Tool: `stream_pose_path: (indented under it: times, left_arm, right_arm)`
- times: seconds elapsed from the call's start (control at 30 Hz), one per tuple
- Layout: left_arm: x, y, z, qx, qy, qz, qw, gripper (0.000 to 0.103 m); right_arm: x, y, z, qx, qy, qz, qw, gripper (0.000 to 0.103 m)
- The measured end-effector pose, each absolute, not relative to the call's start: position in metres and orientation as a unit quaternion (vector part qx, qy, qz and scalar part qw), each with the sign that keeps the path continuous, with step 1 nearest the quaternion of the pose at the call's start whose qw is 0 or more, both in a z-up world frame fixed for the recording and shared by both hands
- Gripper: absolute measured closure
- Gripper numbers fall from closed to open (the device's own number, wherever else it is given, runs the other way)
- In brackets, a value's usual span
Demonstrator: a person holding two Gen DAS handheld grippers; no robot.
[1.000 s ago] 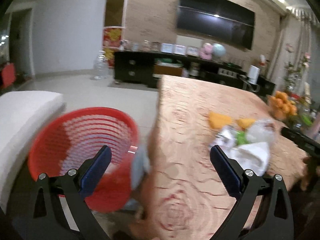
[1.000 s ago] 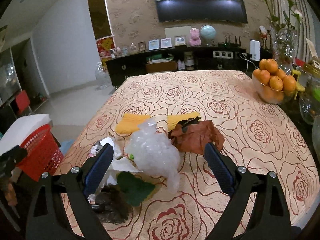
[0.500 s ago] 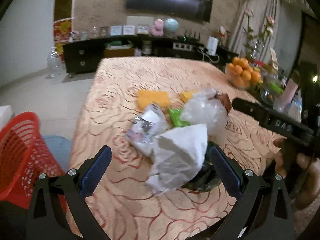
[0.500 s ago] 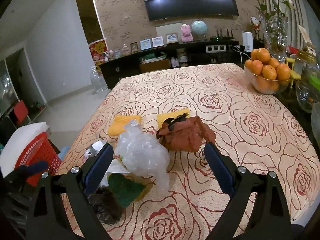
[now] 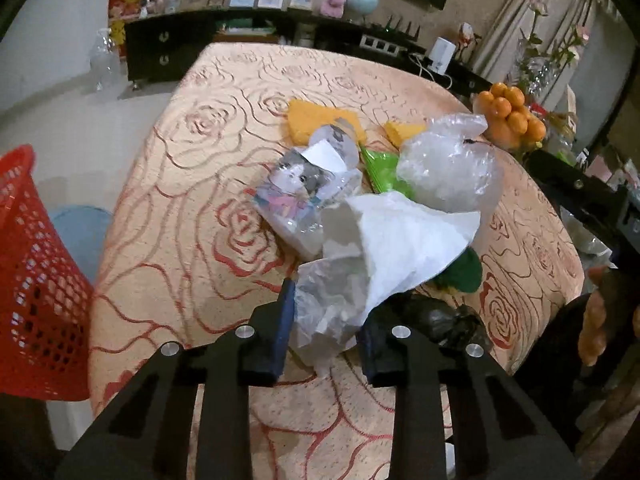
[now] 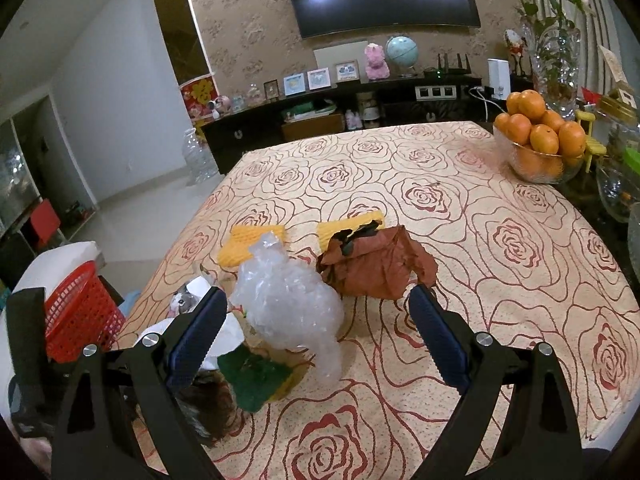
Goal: Collect trash
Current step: 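Grasp the white tissue with the left tool while the right tool grasps a black bag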
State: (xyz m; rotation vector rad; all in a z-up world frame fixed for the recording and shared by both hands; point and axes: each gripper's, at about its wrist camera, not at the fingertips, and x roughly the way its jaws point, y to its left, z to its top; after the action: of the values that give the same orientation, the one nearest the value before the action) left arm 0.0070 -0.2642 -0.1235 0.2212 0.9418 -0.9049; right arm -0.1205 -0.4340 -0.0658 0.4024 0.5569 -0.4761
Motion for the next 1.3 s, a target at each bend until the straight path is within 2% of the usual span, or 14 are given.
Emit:
stream_pose_path:
  times: [0.33,0.63,0.83,1.3]
  left_arm:
    - [0.003,-0.210,-0.089,0.097,0.371,-0.375,0.844,0.076]
    - [0.009,-0.202,-0.094,0.100,0.368,-0.364,0.850,0.076]
    - [0.027,-0.187,-0.099,0.047,0.401,-0.361,0.841,0.076]
    - [0.031,-0.167,-0.084,0.047,0.363,-0.324,0.872,0.076]
  right_arm:
    - [-0.120,-0.435,-0.067,0.197,0.270,-0.233,0.913,0.014]
    - [-0.120,-0.435,-0.068,0.196,0.271,-0.234,0.913,0.014]
    - [-0.122,-0.436,-0.068,0.200,0.270,-0.234,0.912,0.014]
    - [-0.121,-0.403,-0.072,0.177,0.288,-0.174,0.925,0.014]
